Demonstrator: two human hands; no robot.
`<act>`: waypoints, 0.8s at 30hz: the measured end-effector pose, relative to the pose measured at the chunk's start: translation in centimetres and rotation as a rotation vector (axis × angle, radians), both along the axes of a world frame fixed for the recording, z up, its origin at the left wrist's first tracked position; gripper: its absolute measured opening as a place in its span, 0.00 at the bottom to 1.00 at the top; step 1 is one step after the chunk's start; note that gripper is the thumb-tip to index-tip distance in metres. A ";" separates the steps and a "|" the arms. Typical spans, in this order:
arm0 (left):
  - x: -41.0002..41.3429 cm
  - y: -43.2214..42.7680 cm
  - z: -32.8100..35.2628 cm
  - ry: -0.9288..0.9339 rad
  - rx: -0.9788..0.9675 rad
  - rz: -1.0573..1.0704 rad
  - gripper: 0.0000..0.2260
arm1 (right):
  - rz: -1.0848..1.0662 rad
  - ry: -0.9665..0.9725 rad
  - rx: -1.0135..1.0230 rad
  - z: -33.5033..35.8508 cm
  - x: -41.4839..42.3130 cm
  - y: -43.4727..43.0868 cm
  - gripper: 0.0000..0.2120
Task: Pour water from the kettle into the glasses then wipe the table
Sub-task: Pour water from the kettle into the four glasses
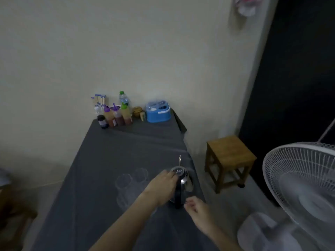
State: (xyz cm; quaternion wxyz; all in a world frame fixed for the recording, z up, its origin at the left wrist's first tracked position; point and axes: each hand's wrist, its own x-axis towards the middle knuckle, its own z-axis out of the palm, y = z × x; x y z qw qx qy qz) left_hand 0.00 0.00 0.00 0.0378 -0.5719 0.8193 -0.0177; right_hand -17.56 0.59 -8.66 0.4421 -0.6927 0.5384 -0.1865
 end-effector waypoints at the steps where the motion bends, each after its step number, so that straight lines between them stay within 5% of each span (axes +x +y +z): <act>1: -0.4 -0.4 -0.6 -0.033 -0.033 -0.019 0.20 | 0.006 -0.045 0.057 -0.4 0.3 -0.2 0.05; 8: -1.6 -0.6 -2.6 -0.005 0.149 0.134 0.27 | -0.010 -0.120 0.121 -1.9 2.8 -1.9 0.08; 13: -1.6 -0.2 -2.8 -0.025 0.202 0.208 0.27 | -0.054 -0.357 0.260 -1.7 3.7 -2.0 0.13; 19: -2.7 -0.1 -4.4 0.145 0.061 0.202 0.25 | 0.023 -0.325 0.324 -1.0 1.0 -2.6 0.17; 24: -5.2 0.8 -6.5 0.092 -0.079 0.077 0.25 | 0.107 -0.274 0.344 -1.4 -5.3 -5.9 0.15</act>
